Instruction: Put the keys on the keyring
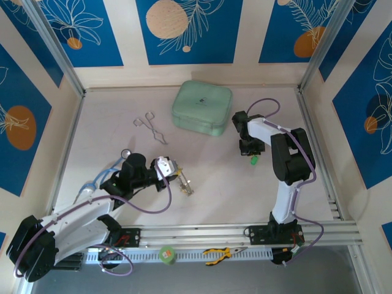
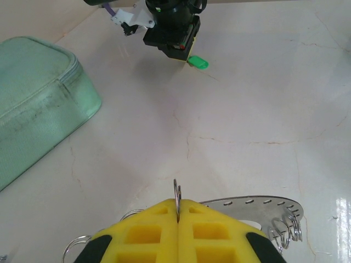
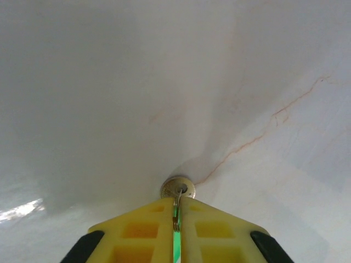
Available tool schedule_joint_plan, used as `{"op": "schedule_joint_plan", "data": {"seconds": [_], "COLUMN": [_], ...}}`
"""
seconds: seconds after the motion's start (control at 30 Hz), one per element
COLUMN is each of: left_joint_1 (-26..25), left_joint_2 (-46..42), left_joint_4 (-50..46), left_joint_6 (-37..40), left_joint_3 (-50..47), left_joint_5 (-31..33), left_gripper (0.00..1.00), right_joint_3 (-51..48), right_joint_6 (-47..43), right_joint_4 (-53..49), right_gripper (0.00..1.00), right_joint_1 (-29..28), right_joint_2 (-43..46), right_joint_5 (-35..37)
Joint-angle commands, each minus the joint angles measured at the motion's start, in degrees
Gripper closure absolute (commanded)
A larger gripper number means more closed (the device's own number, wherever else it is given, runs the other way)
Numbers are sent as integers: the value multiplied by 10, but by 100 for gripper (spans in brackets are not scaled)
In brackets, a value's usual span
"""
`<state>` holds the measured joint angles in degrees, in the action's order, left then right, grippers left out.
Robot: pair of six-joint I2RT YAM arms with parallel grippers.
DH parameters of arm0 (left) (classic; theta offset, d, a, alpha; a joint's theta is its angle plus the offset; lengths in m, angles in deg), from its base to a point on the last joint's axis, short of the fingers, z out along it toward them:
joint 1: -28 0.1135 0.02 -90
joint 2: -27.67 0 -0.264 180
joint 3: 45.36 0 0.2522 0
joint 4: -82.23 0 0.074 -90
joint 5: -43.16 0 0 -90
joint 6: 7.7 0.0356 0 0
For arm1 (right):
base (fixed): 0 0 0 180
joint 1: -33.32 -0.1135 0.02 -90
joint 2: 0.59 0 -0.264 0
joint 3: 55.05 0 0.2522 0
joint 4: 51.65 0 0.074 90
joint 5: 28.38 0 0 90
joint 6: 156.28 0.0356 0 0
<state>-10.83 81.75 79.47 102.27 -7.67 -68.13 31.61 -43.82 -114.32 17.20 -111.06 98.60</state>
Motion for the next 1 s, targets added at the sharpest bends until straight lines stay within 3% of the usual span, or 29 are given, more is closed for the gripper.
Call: {"op": "schedule_joint_plan", "data": {"seconds": [0.0,0.1,0.27,0.57,0.67,0.73,0.83,0.97], "left_joint_1": [-7,-8,-8,-8,-8,-9,-9,-8], "left_joint_2": [-8,-9,-13,-23,-31,-36,-40,-36], "left_joint_4": [-10,-12,-8,11,13,15,13,10], "left_joint_6": [9,10,6,-56,-81,-101,-131,-169], "left_joint_3": [16,16,14,14,16,17,19,27], "left_joint_5": [-2,-1,2,30,42,49,47,33], "left_gripper": [100,100,100,100,100,100,100,100], "right_joint_3": [13,12,-3,-110,-143,-179,-230,-264], "right_joint_6": [-1,-6,-28,-122,-144,-199,-241,-283], "right_joint_4": [-17,-16,7,171,214,256,322,360], "right_gripper": [94,100,100,100,100,100,100,100], "right_joint_1": [-5,-8,-27,-107,-111,-112,-117,-138], "right_joint_2": [-4,3,64,293,346,390,448,484], "right_joint_5": [21,20,4,-167,-259,-378,-497,-580]}}
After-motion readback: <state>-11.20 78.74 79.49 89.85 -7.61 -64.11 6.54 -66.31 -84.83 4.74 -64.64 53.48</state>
